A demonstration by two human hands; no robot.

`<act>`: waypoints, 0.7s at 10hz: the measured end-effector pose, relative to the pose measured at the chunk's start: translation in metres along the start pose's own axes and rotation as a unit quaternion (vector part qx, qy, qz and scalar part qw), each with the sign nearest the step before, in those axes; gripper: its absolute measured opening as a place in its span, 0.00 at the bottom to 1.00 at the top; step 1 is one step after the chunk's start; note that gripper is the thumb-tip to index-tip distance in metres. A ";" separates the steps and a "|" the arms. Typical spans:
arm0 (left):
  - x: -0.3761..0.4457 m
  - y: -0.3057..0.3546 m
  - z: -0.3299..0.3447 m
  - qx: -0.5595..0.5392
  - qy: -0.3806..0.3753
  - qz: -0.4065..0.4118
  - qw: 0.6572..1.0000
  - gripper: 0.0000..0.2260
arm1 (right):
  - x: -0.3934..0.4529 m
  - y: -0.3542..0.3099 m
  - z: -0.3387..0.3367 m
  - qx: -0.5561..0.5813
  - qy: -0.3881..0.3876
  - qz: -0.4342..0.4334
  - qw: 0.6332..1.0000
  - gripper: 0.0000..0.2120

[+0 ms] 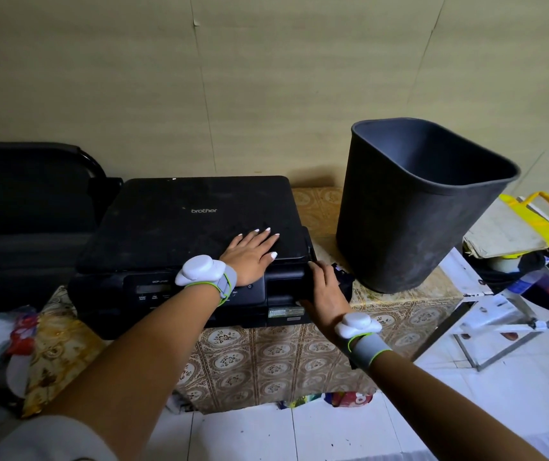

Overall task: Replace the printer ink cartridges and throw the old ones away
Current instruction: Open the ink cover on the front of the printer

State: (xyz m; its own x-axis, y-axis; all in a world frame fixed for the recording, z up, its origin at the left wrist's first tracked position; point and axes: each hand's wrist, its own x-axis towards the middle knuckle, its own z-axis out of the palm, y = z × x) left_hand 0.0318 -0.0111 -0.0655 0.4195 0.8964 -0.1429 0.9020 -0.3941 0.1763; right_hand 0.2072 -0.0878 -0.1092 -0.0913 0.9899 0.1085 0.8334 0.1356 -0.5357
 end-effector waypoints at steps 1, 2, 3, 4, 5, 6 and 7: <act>0.000 0.001 0.001 -0.001 -0.001 -0.001 1.000 0.23 | 0.000 0.002 0.006 -0.017 -0.006 0.050 0.999 0.33; 0.000 0.000 0.001 -0.003 -0.002 -0.001 1.000 0.23 | 0.000 0.007 0.006 0.011 -0.031 0.058 0.998 0.31; 0.000 -0.001 0.002 -0.003 -0.003 0.000 1.000 0.24 | -0.004 0.012 0.003 0.012 -0.031 0.049 0.998 0.28; -0.001 -0.001 0.004 0.009 -0.001 0.005 1.000 0.26 | -0.010 0.016 0.005 0.002 -0.008 0.033 0.999 0.23; -0.002 -0.001 0.006 0.018 0.004 0.005 1.000 0.26 | -0.010 0.015 0.006 0.027 0.006 0.043 0.999 0.19; -0.001 0.000 0.006 0.018 0.006 0.003 1.000 0.26 | -0.006 0.015 0.005 0.041 0.018 0.053 0.998 0.18; 0.000 0.000 0.006 0.019 0.006 0.003 1.000 0.26 | -0.006 0.015 0.005 0.060 0.036 0.058 0.996 0.20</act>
State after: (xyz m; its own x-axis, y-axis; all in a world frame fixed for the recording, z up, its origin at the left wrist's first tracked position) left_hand 0.0321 -0.0122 -0.0710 0.4245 0.8960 -0.1302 0.9025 -0.4072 0.1403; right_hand 0.2172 -0.0914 -0.1219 0.0455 0.9942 0.0977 0.7645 0.0283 -0.6439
